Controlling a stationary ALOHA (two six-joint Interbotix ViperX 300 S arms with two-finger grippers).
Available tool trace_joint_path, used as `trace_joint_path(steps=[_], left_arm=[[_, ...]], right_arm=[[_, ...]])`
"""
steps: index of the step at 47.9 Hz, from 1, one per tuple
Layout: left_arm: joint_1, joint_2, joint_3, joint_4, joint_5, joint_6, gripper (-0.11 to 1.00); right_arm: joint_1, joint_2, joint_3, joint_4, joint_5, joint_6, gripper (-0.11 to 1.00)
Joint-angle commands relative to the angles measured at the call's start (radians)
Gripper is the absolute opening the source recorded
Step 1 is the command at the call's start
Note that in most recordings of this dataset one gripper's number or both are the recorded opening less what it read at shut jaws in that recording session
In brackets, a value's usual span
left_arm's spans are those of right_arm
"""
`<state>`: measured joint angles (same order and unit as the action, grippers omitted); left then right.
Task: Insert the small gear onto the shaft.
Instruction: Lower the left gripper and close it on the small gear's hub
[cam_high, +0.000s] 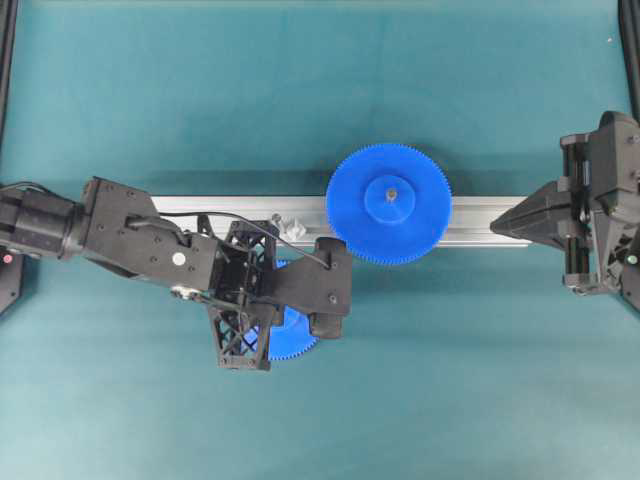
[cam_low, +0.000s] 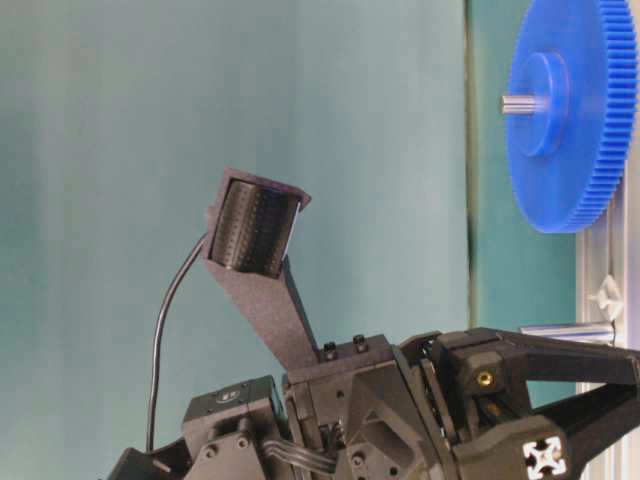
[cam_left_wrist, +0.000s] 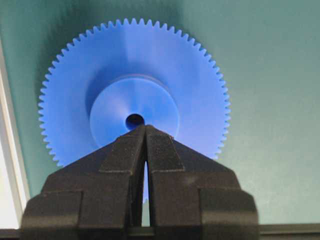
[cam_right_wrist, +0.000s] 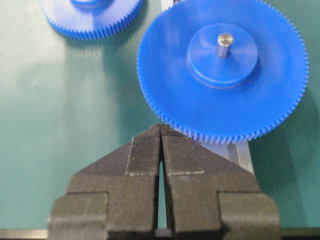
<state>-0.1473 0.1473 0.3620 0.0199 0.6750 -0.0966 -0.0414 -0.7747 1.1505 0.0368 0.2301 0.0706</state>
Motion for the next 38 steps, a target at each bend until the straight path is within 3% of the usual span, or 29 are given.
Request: trace_joint_path(steps=[1, 6, 10, 20, 24, 27, 38], left_arm=[[-0.005, -0.017, -0.015, 0.002, -0.005, -0.003, -0.01], [-0.003, -0.015, -0.015, 0.002, -0.008, -0.009, 0.03], [-0.003, -0.011, -0.015, 0.002, -0.009, -0.009, 0.15], [-0.002, 0.008, -0.009, 0.002, -0.011, -0.015, 0.73], [-0.002, 0.018, -0.018, 0.002, -0.011, -0.018, 0.89], [0.000, 0.021, -0.029, 0.002, -0.008, -0.018, 0.94], [0.018, 0.023, -0.025, 0.002, -0.011, -0.012, 0.93]], right_arm=[[0.002, 0.002, -0.006, 0.002, -0.005, 0.009, 0.03], [0.002, -0.003, -0.005, 0.002, -0.005, 0.011, 0.03], [0.002, -0.003, -0.002, 0.002, -0.005, 0.017, 0.03], [0.002, -0.005, 0.003, 0.002, -0.011, 0.025, 0.03], [0.002, -0.005, 0.006, 0.002, -0.011, 0.025, 0.03], [0.002, -0.005, 0.005, 0.002, -0.012, 0.025, 0.03], [0.002, -0.005, 0.006, 0.002, -0.012, 0.025, 0.03]])
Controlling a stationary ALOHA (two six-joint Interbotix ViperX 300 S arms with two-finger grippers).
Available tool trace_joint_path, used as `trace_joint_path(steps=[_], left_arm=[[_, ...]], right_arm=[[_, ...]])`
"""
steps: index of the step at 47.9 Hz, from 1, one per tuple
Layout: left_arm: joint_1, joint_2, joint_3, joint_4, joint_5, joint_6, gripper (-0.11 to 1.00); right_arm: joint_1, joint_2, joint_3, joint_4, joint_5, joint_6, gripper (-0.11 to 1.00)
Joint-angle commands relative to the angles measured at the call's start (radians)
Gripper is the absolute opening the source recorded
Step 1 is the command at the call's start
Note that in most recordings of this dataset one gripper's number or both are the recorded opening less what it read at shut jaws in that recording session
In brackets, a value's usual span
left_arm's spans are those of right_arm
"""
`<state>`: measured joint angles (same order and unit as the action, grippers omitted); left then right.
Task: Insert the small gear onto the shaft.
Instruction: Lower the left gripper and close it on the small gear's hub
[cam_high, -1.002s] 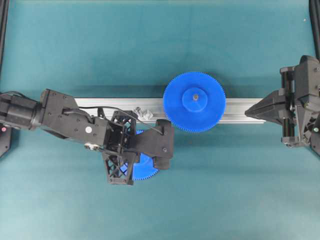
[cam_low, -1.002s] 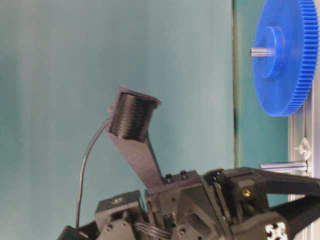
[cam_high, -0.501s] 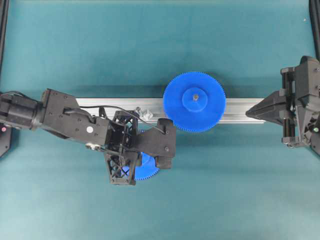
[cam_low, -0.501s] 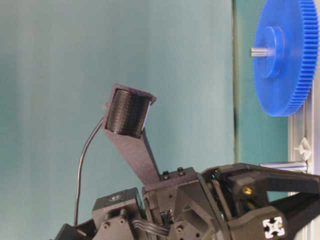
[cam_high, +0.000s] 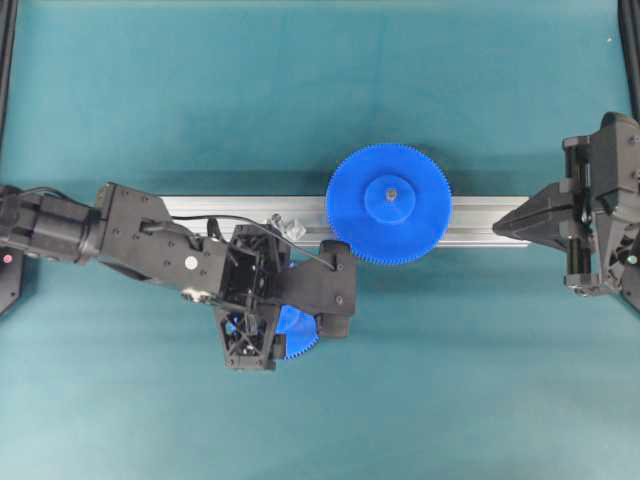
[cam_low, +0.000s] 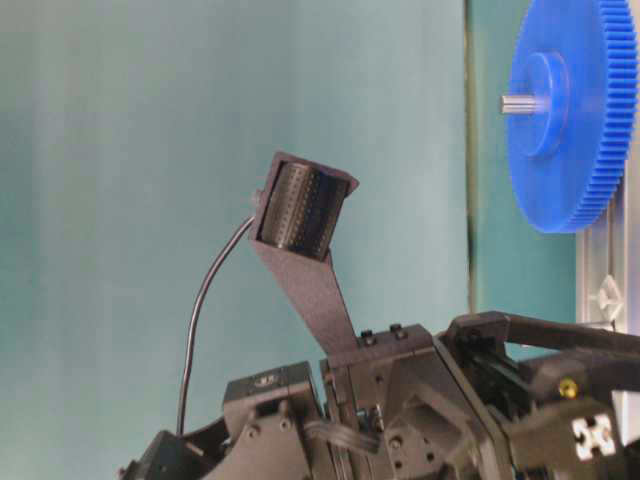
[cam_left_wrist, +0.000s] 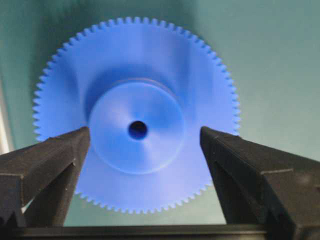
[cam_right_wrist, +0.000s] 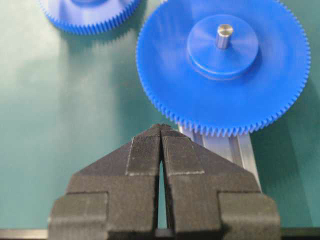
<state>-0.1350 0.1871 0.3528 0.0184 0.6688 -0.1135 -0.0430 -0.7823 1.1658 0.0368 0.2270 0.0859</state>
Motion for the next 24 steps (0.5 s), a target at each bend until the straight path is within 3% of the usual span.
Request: trace_joint_path(steps=[1, 24], left_arm=[[0.006, -0.015, -0.015, 0.003, -0.005, 0.005, 0.93], [0.006, 0.008, -0.023, 0.003, -0.006, 0.002, 0.93]], right_arm=[[0.003, 0.003, -0.009, 0.002, -0.009, 0.009, 0.03], [0.003, 0.003, -0.003, 0.002, -0.015, 0.009, 0.03]])
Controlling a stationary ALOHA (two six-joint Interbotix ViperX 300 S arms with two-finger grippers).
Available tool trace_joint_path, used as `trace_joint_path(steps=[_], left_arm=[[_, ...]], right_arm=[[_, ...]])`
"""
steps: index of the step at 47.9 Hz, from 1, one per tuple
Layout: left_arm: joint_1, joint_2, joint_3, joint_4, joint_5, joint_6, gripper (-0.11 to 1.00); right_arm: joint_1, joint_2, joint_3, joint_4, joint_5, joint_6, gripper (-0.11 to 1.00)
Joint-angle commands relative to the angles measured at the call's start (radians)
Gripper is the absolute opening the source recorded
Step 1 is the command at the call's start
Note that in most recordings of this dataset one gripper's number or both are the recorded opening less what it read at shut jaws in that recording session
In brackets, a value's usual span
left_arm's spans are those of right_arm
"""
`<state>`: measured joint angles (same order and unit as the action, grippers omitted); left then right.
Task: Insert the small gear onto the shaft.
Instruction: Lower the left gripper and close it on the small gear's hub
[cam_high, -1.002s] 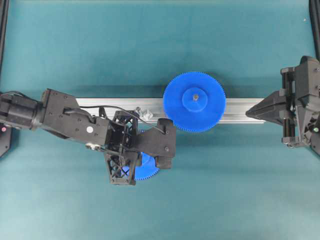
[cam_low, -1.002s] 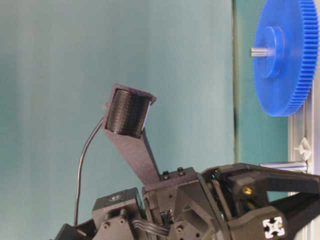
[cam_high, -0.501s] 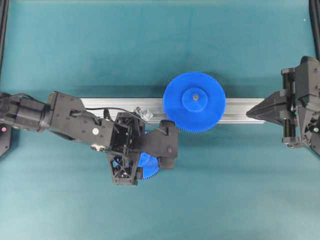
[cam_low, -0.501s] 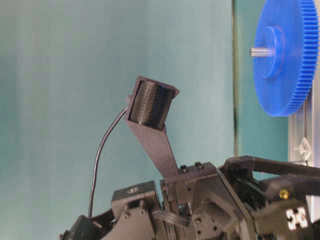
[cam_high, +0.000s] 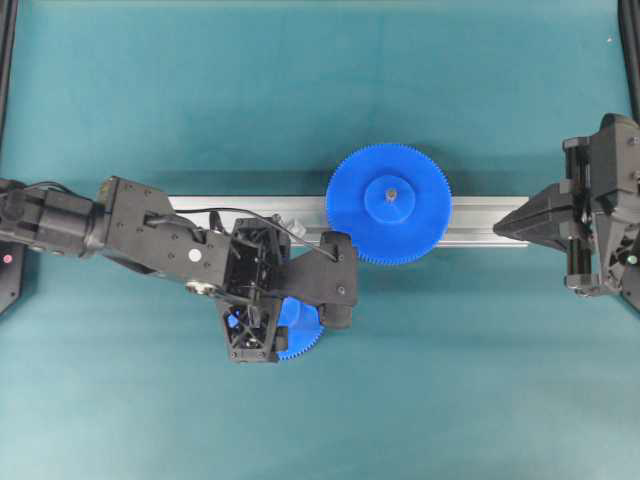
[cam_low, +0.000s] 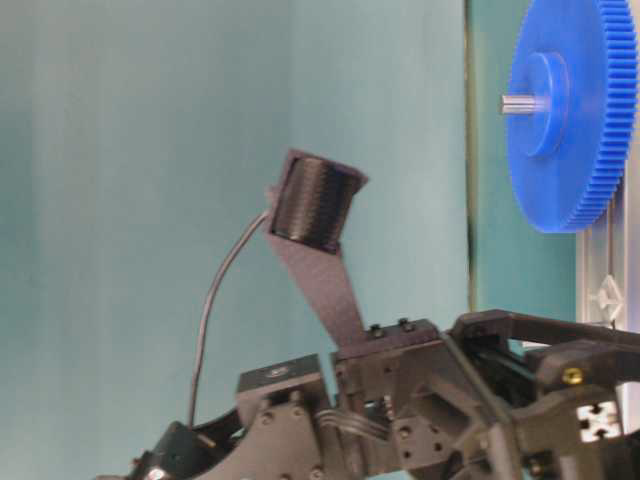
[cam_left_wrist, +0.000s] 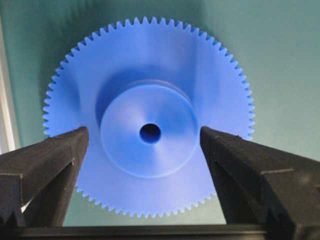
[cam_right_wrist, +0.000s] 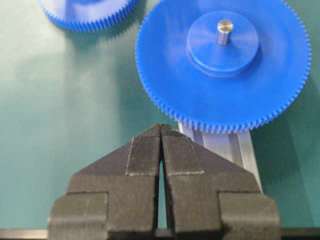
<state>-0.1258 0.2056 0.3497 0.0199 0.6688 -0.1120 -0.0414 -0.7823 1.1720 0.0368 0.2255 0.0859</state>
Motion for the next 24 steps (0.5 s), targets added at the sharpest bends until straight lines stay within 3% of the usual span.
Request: trace_joint_path(steps=[1, 24], left_arm=[[-0.003, -0.011, -0.021, 0.002, -0.005, 0.000, 0.93], [-0.003, 0.014, -0.012, 0.002, -0.040, 0.000, 0.93]], right_arm=[[0.002, 0.003, -0.009, 0.002, -0.015, 0.009, 0.03], [0.002, 0.003, -0.005, 0.002, -0.015, 0.009, 0.03]])
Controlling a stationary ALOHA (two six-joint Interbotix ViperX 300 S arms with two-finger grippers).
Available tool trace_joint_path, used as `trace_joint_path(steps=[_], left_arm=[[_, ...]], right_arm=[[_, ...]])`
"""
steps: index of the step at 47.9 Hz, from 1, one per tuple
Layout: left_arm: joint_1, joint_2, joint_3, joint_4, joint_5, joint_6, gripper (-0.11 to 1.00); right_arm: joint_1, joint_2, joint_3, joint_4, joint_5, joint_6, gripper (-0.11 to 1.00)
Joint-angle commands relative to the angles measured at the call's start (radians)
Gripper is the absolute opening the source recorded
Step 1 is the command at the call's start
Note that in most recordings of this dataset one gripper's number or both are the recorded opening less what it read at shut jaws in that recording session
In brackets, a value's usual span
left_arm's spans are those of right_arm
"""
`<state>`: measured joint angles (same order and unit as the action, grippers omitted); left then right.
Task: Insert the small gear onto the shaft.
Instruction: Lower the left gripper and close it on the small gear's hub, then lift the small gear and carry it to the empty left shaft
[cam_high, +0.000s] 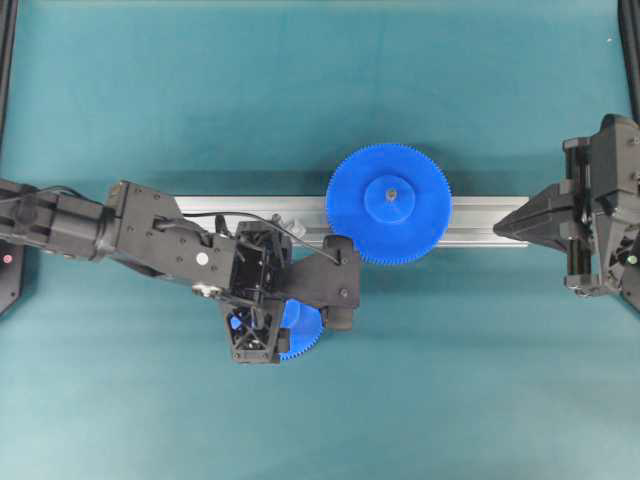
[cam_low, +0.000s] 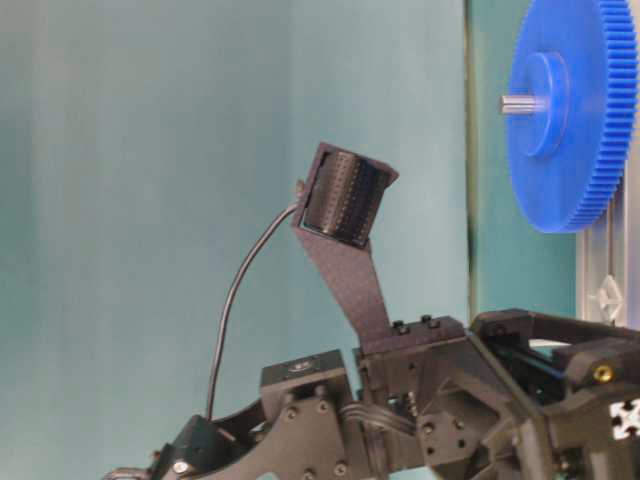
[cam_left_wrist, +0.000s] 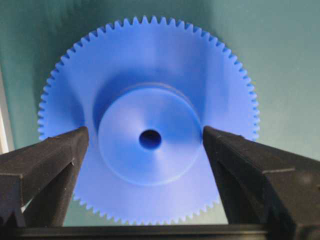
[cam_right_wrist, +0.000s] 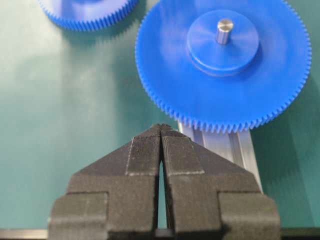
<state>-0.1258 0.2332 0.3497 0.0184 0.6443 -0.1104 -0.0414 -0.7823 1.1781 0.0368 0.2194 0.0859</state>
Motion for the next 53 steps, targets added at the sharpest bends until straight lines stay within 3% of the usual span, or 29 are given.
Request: trace_joint_path(steps=[1, 43, 53], left_arm=[[-0.002, -0.012, -0.012, 0.003, -0.018, -0.002, 0.93], [-0.003, -0.005, 0.028, 0.003, -0.018, -0.011, 0.92], [-0.003, -0.011, 0.025, 0.003, -0.012, 0.002, 0.69]], right_arm=[[0.002, 0.003, -0.009, 0.002, -0.009, 0.009, 0.03], [0.002, 0.003, -0.009, 0.002, -0.009, 0.011, 0.03], [0.002, 0.003, -0.009, 0.002, -0.009, 0.011, 0.03]])
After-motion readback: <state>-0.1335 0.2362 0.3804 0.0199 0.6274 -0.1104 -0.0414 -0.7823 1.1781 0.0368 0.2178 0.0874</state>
